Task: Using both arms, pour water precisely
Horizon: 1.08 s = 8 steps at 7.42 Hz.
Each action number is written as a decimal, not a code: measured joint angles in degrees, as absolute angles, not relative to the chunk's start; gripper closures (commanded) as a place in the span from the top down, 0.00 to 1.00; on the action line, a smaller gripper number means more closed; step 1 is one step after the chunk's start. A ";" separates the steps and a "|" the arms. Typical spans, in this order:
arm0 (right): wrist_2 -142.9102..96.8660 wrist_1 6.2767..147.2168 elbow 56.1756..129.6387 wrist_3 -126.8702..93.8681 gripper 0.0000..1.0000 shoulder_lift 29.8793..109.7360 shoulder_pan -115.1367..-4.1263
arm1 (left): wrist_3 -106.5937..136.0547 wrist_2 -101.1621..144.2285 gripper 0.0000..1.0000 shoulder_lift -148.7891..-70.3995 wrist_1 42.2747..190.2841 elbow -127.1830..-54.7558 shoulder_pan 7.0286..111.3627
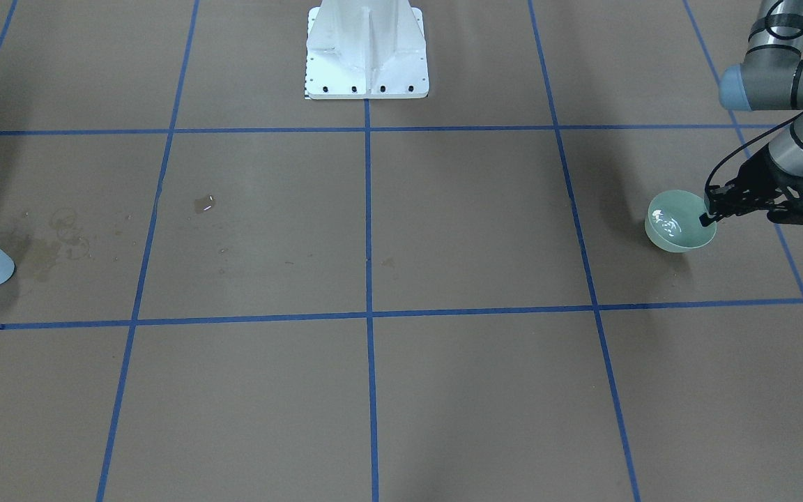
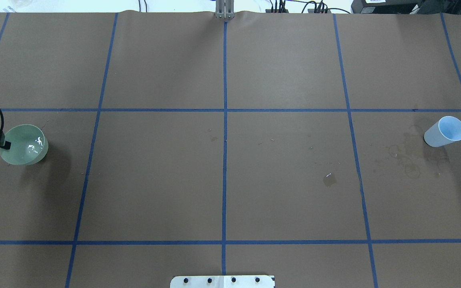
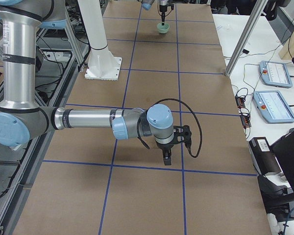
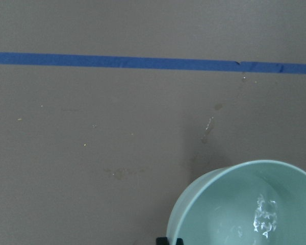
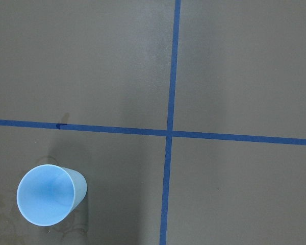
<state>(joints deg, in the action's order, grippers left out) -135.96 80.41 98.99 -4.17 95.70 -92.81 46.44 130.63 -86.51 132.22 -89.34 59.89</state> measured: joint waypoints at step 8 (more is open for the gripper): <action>-135.94 80.42 98.62 -4.16 0.99 95.29 -92.81 | 46.31 130.72 1.00 -86.66 133.47 -87.54 59.90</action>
<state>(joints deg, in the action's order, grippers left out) -135.94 80.42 98.62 -4.16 95.29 -92.81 46.31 130.72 -86.66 133.47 -87.54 59.90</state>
